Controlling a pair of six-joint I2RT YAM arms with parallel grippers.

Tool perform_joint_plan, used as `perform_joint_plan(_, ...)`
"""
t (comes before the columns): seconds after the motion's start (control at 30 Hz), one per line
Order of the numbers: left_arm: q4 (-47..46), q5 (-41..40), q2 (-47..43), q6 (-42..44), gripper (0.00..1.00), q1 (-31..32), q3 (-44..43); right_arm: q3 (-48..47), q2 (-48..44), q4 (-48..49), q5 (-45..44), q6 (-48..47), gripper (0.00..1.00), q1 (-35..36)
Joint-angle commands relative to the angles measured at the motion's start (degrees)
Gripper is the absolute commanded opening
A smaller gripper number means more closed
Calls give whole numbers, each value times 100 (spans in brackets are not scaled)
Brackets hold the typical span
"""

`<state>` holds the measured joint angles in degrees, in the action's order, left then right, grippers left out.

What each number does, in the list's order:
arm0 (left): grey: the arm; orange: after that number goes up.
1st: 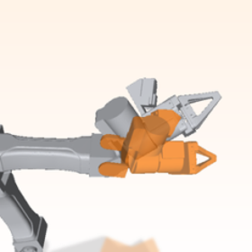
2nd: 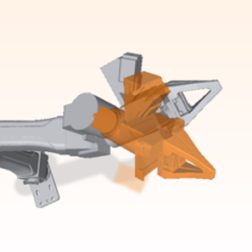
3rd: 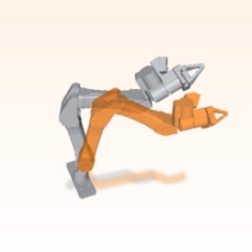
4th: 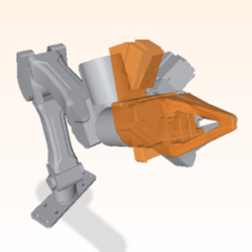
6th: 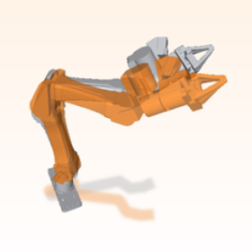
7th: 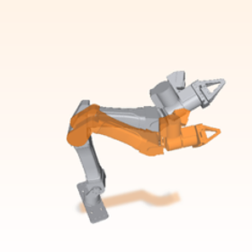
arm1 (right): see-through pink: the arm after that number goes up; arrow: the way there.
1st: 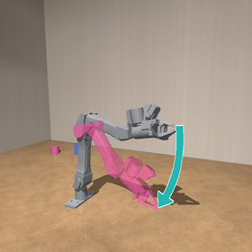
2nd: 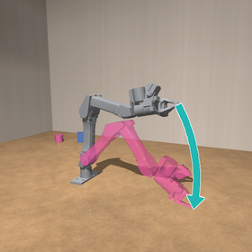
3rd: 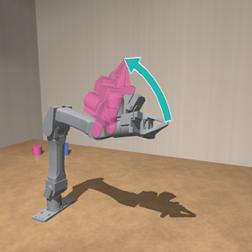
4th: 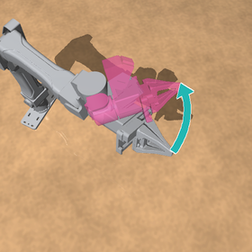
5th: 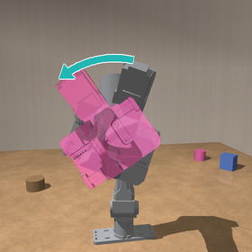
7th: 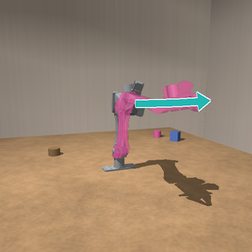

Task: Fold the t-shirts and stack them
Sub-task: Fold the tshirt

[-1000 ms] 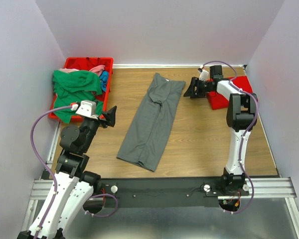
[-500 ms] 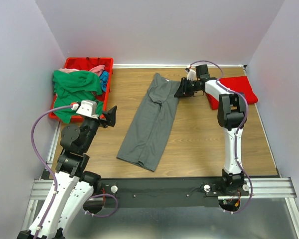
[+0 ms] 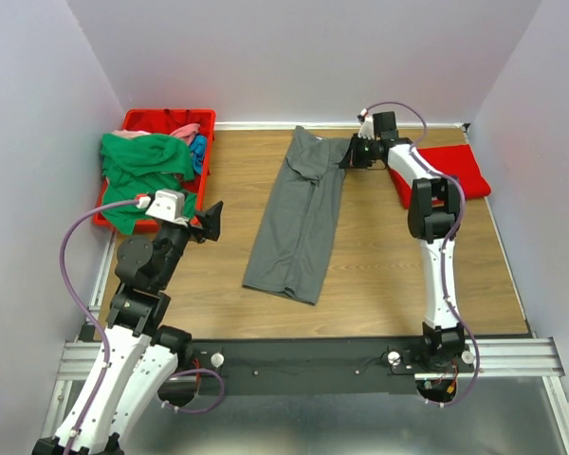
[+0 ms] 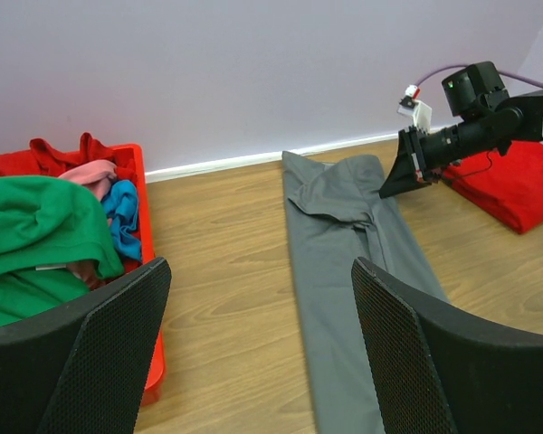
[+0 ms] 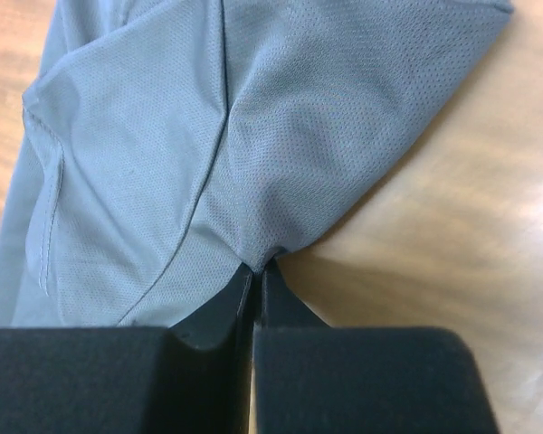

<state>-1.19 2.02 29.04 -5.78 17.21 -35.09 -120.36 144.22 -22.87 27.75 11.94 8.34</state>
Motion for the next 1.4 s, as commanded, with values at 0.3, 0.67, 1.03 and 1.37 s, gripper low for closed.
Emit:
perform_joint_plan(0.3, -600, 878, 208, -151, 98, -25, 239, 89, -630, -270, -639, -1438, 66, -104)
perform_joint_plan(0.67, 452, 2232, 2510, -1160, 79, 1, -762, 3998, -4941, -806, 1434, -3908, 100, 97)
perform_joint_plan(1.03, 1226, 479, 1457, -4797, 79, 1562, 906, 6929, -7364, -876, 2101, -5369, 96, 1080)
perform_joint_plan(1.37, 1472, -463, 1745, -7329, 79, 2093, 1374, 7465, -6909, -342, -145, -5659, 86, 2890)
